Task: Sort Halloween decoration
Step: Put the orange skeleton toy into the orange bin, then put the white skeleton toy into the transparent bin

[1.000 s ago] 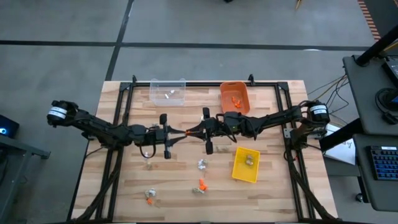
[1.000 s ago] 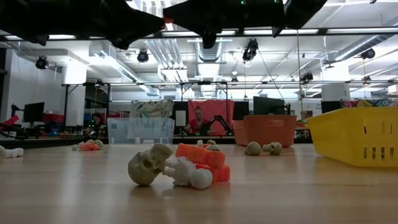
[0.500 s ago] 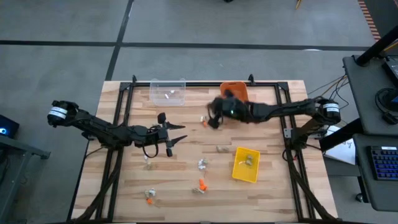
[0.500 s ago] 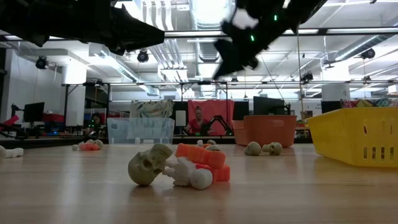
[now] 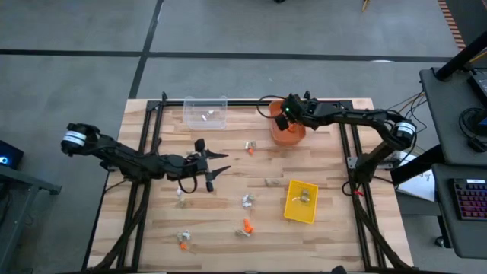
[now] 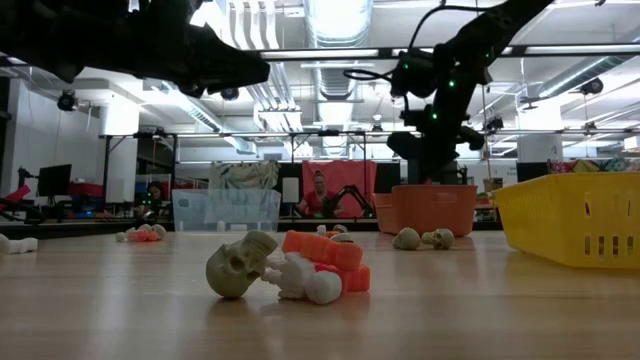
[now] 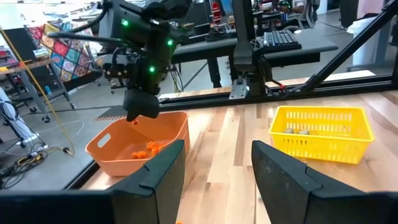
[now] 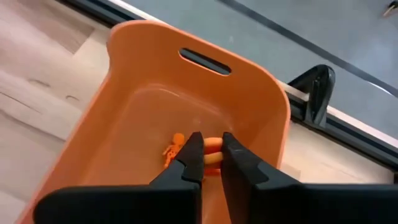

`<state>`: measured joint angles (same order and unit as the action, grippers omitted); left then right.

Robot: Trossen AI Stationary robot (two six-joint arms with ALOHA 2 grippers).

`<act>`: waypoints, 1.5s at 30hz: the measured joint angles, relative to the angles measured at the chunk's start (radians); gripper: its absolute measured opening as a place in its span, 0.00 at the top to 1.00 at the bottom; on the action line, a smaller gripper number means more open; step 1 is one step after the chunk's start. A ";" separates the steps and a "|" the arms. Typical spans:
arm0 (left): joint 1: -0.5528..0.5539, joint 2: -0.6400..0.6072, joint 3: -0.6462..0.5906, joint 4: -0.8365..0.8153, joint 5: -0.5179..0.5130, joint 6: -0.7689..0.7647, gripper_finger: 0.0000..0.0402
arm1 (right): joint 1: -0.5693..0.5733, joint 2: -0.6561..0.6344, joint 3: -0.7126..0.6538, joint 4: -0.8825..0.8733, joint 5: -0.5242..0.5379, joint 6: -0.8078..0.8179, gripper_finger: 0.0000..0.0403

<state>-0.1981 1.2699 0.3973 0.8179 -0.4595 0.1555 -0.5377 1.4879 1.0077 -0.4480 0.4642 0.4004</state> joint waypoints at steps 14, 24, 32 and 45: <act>0.000 0.025 0.000 0.004 -0.003 -0.016 0.58 | 0.001 0.000 0.000 0.043 -0.001 -0.012 0.73; 0.009 0.025 0.041 -0.033 -0.005 -0.042 0.61 | 0.034 -0.062 0.000 0.040 -0.049 -0.016 0.65; 0.086 0.025 0.197 -0.310 -0.005 -0.196 0.62 | 0.151 -0.192 0.000 0.039 -0.045 -0.015 0.67; 0.264 0.217 0.365 -0.564 0.145 -0.334 0.62 | 0.403 -0.289 -0.002 0.037 -0.044 -0.027 0.67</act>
<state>0.0663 1.4872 0.7623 0.2542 -0.3144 -0.1790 -0.1351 1.1990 1.0058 -0.4115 0.4199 0.3731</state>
